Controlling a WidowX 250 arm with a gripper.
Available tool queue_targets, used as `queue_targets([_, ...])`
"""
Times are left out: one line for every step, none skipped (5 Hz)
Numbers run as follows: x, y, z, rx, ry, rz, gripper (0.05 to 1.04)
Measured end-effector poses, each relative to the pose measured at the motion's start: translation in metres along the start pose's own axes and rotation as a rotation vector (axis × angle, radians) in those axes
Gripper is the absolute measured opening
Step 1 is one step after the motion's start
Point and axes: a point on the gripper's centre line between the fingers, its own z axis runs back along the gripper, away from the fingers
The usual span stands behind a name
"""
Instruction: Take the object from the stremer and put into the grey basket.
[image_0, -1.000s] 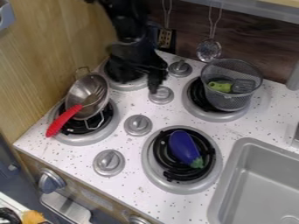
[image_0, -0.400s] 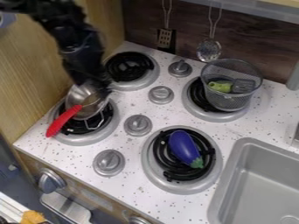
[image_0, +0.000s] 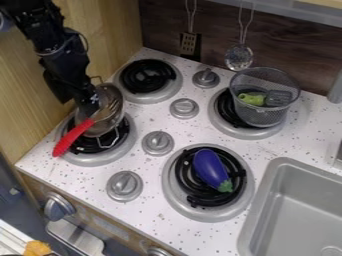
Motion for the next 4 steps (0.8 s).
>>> queue_targets([-0.009,0.008,-0.014,-0.036,0.024,0.003,1.001])
queue_targets([-0.011,0.014,-0.027,-0.021,0.014,-0.045,1.001])
queue_targets([-0.017,0.017,-0.038,0.021,-0.004,-0.09,1.001])
queue_targets([-0.021,0.024,-0.047,0.073,0.018,-0.094,1.001])
